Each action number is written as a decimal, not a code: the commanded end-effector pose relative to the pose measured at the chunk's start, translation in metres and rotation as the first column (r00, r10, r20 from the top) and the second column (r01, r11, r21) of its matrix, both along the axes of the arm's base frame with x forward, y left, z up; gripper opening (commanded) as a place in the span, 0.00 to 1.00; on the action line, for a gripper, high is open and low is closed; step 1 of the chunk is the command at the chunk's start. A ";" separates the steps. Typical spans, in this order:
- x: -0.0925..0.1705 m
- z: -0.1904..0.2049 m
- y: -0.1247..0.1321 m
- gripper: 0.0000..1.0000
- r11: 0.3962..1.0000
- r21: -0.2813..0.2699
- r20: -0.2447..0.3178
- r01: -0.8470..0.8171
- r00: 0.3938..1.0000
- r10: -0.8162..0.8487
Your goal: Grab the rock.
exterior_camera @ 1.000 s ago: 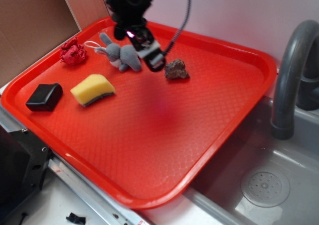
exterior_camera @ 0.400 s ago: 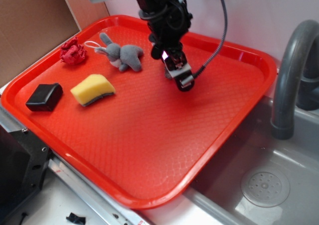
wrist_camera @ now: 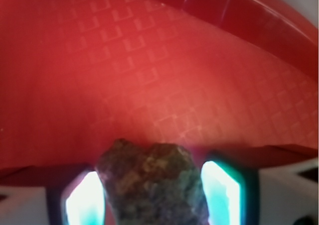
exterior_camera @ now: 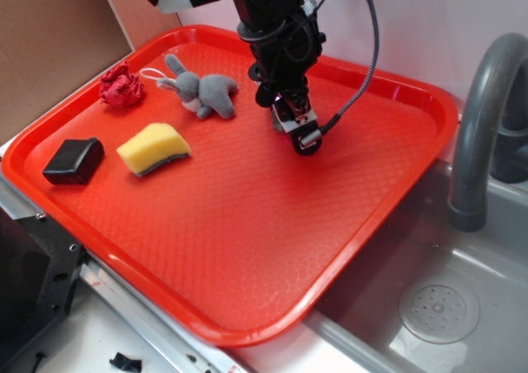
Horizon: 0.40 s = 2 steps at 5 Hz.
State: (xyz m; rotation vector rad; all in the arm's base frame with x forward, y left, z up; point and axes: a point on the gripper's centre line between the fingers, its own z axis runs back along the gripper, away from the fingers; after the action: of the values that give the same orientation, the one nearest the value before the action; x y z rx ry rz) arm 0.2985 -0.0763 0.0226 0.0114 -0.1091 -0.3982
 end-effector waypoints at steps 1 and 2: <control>-0.017 0.074 0.010 0.00 0.959 0.098 -0.081 -0.266 0.958 0.275; -0.046 0.118 0.017 0.00 0.909 0.028 -0.104 -0.416 0.903 0.417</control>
State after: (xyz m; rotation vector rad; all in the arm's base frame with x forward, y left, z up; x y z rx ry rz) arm 0.2511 -0.0539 0.1300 0.0284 0.0421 0.0255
